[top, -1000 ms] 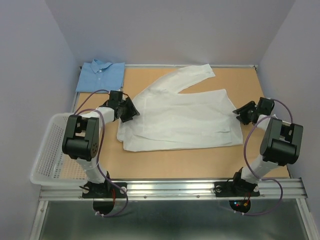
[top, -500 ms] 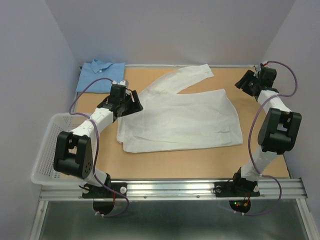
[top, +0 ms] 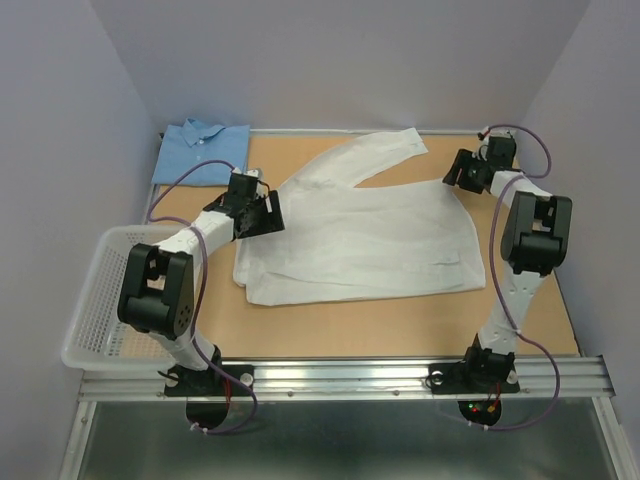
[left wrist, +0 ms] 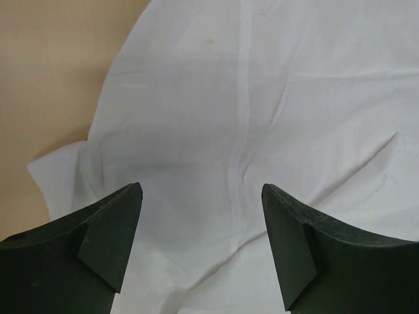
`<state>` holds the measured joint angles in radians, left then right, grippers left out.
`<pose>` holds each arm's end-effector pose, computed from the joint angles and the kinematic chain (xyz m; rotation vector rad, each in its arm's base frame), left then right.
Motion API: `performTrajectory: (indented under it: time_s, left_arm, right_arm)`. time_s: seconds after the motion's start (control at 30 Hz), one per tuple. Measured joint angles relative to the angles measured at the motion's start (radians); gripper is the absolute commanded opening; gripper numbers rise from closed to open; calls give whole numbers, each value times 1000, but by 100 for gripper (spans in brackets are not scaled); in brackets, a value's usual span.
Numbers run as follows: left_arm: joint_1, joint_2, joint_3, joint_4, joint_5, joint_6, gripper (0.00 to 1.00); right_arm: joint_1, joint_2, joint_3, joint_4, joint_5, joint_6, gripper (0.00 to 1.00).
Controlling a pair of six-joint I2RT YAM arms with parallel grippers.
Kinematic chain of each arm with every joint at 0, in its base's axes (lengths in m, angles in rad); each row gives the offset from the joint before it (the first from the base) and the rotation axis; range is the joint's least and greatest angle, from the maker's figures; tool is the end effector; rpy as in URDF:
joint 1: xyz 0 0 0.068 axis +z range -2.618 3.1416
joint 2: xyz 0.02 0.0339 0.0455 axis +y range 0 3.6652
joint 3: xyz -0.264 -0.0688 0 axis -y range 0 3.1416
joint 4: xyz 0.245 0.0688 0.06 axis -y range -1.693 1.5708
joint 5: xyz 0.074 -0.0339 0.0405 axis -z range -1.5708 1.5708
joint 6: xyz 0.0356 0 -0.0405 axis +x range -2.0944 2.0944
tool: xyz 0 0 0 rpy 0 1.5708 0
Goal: Fold and stack the long sleeve shirts
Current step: Fold the shirt
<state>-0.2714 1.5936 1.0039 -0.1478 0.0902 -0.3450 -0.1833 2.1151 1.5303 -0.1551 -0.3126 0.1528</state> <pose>0.3306 -0.0953 0.2174 -0.0394 2.3409 -0.4149 0.4678 -0.0756 0.1814 0.2256 2.2799 0.3447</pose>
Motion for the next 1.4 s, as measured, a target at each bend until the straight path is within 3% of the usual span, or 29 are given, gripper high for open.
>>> performTrajectory:
  time_s: [0.3, 0.4, 0.43, 0.53, 0.73, 0.8, 0.9, 1.0, 1.1, 1.13, 1.17, 1.33, 1.4]
  left_arm:
    - [0, 29, -5, 12, 3, 8, 83]
    - [0, 43, -14, 21, 3, 5, 82]
    - [0, 51, -16, 23, 3, 3, 82]
    - [0, 74, -26, 24, 2, -4, 82]
    - [0, 93, -31, 27, -3, -23, 82]
    - [0, 98, -31, 29, -8, -27, 82]
    - [0, 98, -31, 29, -16, -33, 82]
    - [0, 98, -31, 28, -21, -35, 82]
    - [0, 98, -31, 27, -24, -35, 82]
    - [0, 98, -31, 27, -25, -35, 82]
    - [0, 98, -31, 27, -25, -35, 82]
    - [0, 95, -31, 22, -26, -39, 81]
    - [0, 90, -31, 8, -29, -39, 82]
  right_arm:
    - [43, 70, 35, 11, -2, -30, 58]
    - [49, 71, 35, 10, 7, -51, 42]
    - [53, 71, 34, 10, 7, -61, 28]
    - [58, 71, 33, 4, 17, -92, 3]
    - [96, 25, 11, -26, 134, -167, 1]
    - [127, -29, -2, -40, 219, -204, 2]
    - [205, -150, -40, -24, 421, -239, 13]
    - [263, -223, -72, 8, 572, -233, 39]
    - [274, -241, -113, 27, 678, -199, 56]
    - [270, -241, -126, 25, 699, -187, 70]
    - [262, -241, -148, 19, 711, -170, 75]
    - [227, -243, -197, -34, 712, -61, 76]
    - [207, -258, -202, -74, 668, -3, 72]
